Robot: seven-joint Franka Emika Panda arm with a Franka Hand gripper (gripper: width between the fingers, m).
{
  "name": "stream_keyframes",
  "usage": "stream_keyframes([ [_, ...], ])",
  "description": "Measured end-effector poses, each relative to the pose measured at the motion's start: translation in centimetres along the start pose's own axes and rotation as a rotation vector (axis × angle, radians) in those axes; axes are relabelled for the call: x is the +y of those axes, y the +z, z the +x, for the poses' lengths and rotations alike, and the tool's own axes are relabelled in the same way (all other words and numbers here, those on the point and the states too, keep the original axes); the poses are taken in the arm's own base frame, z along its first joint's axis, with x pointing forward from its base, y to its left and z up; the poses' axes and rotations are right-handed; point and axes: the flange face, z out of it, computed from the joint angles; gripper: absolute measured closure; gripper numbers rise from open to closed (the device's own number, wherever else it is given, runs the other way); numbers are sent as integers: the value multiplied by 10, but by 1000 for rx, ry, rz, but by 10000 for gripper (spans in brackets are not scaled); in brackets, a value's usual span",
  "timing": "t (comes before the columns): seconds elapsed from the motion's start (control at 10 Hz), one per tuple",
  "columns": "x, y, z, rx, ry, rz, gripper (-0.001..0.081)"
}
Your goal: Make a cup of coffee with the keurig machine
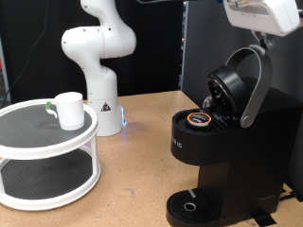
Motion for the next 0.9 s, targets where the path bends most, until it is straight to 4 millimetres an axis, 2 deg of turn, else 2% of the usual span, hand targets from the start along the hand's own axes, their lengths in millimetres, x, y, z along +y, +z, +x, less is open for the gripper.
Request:
stream_keyframes([
  [0.4,5,5,0,-2,-8,5,802],
  [0.9,21,-11,-11,-5,-57,28,802],
])
